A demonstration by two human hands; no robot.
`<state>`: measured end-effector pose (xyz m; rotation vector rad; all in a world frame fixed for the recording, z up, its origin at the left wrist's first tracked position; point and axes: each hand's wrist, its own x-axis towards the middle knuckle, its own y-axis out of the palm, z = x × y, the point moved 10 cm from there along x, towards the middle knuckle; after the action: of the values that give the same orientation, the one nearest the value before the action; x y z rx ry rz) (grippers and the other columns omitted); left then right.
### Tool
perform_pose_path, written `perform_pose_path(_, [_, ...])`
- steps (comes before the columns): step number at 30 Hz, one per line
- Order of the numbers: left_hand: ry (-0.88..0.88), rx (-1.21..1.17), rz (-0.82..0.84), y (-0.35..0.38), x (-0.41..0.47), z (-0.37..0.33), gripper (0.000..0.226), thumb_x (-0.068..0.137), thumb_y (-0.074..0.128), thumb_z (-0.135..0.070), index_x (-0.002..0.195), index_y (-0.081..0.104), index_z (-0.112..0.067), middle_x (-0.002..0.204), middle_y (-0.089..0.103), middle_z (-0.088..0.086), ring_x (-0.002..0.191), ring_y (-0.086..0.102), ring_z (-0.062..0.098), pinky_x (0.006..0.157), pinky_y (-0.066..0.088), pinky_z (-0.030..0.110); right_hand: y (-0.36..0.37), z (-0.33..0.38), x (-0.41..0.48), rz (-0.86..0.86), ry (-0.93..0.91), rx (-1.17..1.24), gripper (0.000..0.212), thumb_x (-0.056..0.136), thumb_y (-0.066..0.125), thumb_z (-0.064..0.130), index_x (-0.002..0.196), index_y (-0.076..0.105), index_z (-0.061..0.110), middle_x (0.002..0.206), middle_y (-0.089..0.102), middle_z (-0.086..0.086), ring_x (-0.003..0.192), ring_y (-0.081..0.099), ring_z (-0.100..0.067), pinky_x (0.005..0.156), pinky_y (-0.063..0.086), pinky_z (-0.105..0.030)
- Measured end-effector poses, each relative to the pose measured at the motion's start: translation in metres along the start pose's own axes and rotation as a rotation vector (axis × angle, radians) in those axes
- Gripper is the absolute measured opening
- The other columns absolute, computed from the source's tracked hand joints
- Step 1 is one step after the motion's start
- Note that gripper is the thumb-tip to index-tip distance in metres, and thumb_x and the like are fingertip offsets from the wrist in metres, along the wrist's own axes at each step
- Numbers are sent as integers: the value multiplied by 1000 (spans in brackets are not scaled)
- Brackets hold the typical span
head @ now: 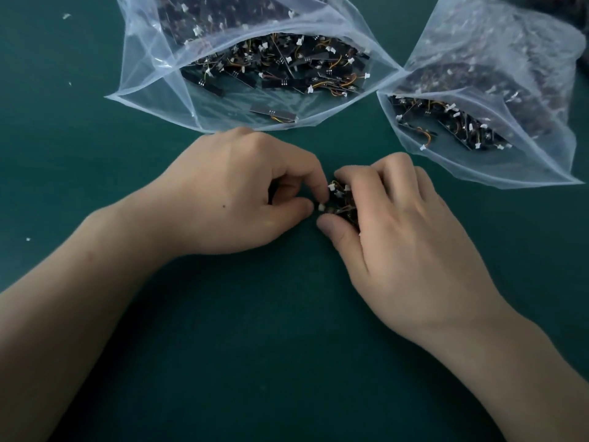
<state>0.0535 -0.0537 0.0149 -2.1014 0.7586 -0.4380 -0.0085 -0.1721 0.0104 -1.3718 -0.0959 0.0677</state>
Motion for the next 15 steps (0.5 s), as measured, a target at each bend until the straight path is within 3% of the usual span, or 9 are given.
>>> perform_pose_path(7, [-39,-31,-99,-3,1,6,13,84,62,-39,92,73,-41,75,64,-20,69,59,4,64,43,28,-11,-8,13,-42,-34,94,36,99,49,50,116,61,21,109,54,3,88,56,-21,65,46,-38])
perform_pose_path(12, [-39,3,-126,-4,0,6,13,84,62,-40,92,72,-40,72,64,-16,70,59,8,66,50,34,-10,-14,15,25,-36,82,44,94,49,58,114,59,21,107,55,5,99,54,-21,84,44,-41])
perform_pose_path(15, [-37,3,-128,-4,0,7,14,84,61,-40,92,72,-41,71,63,-16,69,58,7,66,49,32,-10,-12,14,57,-55,59,45,94,47,56,121,58,22,113,58,5,105,55,-21,86,42,-36])
